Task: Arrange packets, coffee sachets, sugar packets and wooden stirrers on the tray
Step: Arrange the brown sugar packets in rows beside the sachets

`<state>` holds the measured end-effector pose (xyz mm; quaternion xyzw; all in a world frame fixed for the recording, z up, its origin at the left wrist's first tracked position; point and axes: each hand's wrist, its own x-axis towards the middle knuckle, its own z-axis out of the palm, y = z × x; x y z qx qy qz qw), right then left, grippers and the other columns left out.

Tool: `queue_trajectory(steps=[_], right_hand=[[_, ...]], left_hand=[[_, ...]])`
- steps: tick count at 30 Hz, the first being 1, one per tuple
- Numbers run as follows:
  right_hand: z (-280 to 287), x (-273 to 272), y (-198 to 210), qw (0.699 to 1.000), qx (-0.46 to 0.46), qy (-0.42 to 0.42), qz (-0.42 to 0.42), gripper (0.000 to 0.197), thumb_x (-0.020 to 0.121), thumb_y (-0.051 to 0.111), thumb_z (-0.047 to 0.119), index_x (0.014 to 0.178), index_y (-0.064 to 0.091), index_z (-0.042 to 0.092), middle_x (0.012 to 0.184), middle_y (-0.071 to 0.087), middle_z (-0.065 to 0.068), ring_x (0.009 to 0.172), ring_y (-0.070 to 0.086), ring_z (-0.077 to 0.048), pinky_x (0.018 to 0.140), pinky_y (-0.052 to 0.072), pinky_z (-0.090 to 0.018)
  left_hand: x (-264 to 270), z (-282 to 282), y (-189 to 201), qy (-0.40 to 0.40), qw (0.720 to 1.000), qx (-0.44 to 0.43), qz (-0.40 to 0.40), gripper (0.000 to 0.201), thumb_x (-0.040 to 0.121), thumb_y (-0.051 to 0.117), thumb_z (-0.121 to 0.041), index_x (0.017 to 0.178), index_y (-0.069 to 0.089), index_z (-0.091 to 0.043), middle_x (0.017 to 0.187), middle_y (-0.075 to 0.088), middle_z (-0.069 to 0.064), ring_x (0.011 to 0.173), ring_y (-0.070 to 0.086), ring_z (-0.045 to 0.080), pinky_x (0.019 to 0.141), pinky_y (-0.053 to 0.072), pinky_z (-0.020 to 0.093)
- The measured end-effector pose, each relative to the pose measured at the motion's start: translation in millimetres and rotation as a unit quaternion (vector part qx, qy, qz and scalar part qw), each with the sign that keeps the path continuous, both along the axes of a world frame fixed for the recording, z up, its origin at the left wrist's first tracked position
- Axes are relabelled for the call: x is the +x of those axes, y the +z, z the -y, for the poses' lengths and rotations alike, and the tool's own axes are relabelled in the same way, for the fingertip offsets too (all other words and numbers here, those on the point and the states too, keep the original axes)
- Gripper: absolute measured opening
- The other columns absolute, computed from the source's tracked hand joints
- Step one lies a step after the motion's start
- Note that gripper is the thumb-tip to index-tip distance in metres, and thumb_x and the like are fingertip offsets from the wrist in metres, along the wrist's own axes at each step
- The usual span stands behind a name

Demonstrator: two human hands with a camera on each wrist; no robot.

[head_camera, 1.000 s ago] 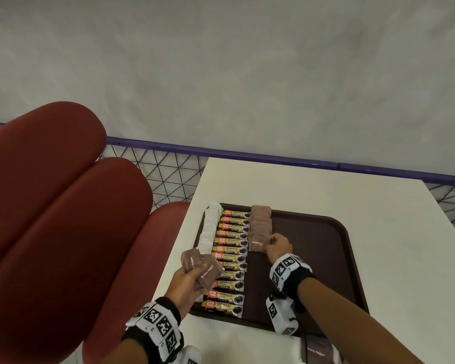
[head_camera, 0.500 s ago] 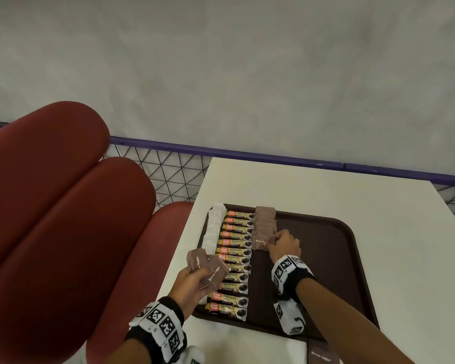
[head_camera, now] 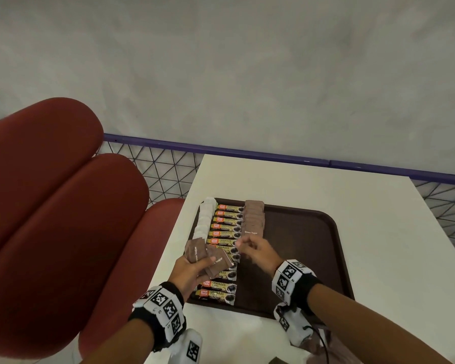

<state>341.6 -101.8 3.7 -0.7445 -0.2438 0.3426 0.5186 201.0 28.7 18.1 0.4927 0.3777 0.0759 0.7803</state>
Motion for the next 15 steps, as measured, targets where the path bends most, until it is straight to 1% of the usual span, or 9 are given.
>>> queue_trajectory(steps=[2, 4, 6, 8, 10, 12, 13, 15], right_hand=[[-1, -9, 4, 0.998, 0.011, 0.047, -0.037, 0.007, 0.089, 0.059, 0.017, 0.095, 0.058, 0.012, 0.079, 0.055, 0.007, 0.069, 0.050, -0.001, 0.053, 0.039, -0.003], [-3, -15, 1, 0.995, 0.016, 0.077, -0.054, 0.008, 0.085, 0.064, 0.012, 0.090, 0.059, 0.016, 0.076, 0.054, 0.005, 0.068, 0.049, -0.003, 0.056, 0.040, -0.005], [-5, -17, -3, 0.994, 0.013, 0.094, -0.057, 0.015, 0.082, 0.068, 0.009, 0.087, 0.059, 0.020, 0.074, 0.052, 0.004, 0.066, 0.048, -0.004, 0.060, 0.041, -0.009], [-4, -16, -5, 0.995, 0.007, 0.089, -0.055, 0.017, 0.081, 0.069, 0.008, 0.086, 0.059, 0.021, 0.072, 0.051, 0.004, 0.064, 0.046, -0.004, 0.059, 0.040, -0.009], [-1, -13, -5, 0.996, 0.004, 0.069, -0.053, 0.015, 0.081, 0.068, 0.008, 0.085, 0.058, 0.019, 0.072, 0.051, 0.004, 0.062, 0.045, -0.005, 0.054, 0.038, -0.008], [4, -6, -4, 0.999, -0.002, 0.024, -0.047, 0.011, 0.083, 0.065, 0.008, 0.083, 0.057, 0.015, 0.073, 0.054, 0.004, 0.063, 0.047, -0.005, 0.051, 0.038, -0.008], [7, -1, -6, 0.999, -0.008, -0.010, -0.042, 0.008, 0.084, 0.064, 0.008, 0.084, 0.058, 0.014, 0.076, 0.056, 0.003, 0.066, 0.049, -0.006, 0.054, 0.040, -0.010], [11, 13, -15, 0.995, -0.031, -0.094, -0.017, 0.006, 0.084, 0.065, 0.012, 0.088, 0.060, 0.013, 0.085, 0.061, 0.000, 0.077, 0.056, -0.012, 0.065, 0.043, -0.017]], left_hand=[[1, 4, 2, -0.007, 1.000, 0.007, -0.004, 0.038, 0.081, 0.066, 0.001, 0.118, 0.056, 0.003, 0.112, 0.064, 0.023, 0.093, 0.065, 0.029, 0.055, 0.056, 0.025], [2, 8, 4, -0.019, 1.000, 0.012, -0.006, 0.033, 0.081, 0.066, -0.001, 0.114, 0.059, 0.003, 0.108, 0.066, 0.022, 0.090, 0.066, 0.027, 0.056, 0.056, 0.024], [1, 11, 6, -0.029, 1.000, 0.010, -0.001, 0.025, 0.082, 0.066, -0.003, 0.107, 0.062, -0.003, 0.101, 0.068, 0.017, 0.088, 0.067, 0.025, 0.058, 0.055, 0.025], [0, 11, 6, -0.027, 1.000, 0.005, 0.000, 0.023, 0.084, 0.064, -0.006, 0.107, 0.061, -0.007, 0.103, 0.069, 0.015, 0.092, 0.067, 0.026, 0.062, 0.055, 0.028], [-2, 8, 4, -0.020, 1.000, -0.001, 0.001, 0.027, 0.088, 0.061, -0.008, 0.114, 0.059, -0.006, 0.108, 0.067, 0.017, 0.097, 0.066, 0.029, 0.065, 0.057, 0.030], [-4, 3, 2, -0.008, 1.000, -0.014, 0.003, 0.027, 0.092, 0.054, -0.008, 0.119, 0.057, -0.004, 0.111, 0.066, 0.020, 0.098, 0.066, 0.029, 0.069, 0.059, 0.032], [-5, 1, 1, -0.001, 1.000, -0.021, 0.005, 0.027, 0.094, 0.050, -0.007, 0.120, 0.056, -0.002, 0.111, 0.066, 0.021, 0.096, 0.066, 0.029, 0.072, 0.059, 0.034], [-8, -3, 1, 0.003, 0.999, -0.030, 0.011, 0.028, 0.095, 0.044, -0.005, 0.120, 0.055, -0.001, 0.109, 0.066, 0.021, 0.093, 0.066, 0.029, 0.076, 0.058, 0.036]])
